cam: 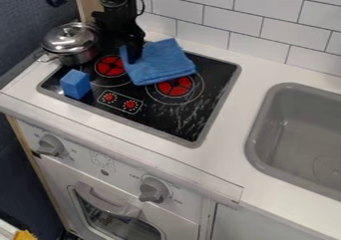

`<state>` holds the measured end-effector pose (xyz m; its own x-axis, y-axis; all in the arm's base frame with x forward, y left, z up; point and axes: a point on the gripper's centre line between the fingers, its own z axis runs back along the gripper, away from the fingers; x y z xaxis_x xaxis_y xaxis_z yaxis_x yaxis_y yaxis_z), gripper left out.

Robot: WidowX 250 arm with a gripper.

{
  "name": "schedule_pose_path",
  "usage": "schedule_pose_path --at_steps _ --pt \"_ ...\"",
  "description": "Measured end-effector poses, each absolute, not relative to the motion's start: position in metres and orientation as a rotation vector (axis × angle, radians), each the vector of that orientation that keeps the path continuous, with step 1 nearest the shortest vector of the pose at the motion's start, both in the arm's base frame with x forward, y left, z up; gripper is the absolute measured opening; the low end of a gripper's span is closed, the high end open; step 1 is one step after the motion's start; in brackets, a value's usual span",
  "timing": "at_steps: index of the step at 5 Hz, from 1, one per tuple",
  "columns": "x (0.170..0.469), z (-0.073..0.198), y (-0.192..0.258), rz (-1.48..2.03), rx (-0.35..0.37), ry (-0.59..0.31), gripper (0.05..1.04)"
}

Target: Move the blue cloth to the upper center of the stove

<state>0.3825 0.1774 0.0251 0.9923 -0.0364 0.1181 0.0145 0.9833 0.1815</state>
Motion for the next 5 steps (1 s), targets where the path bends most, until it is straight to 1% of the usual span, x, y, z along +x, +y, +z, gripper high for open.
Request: schedule_pose_path --at_steps 1,2,4,5 --pt "0.372 0.028 0.174 -0.045 0.192 -0.119 1.0" --pt "0.368 0.037 0.17 -0.072 0.177 -0.12 0.999" --pt "0.376 0.079 0.162 -0.065 0.096 -0.196 0.999" --pt "0.375 0.106 0.166 -0.058 0.093 -0.238 0.998"
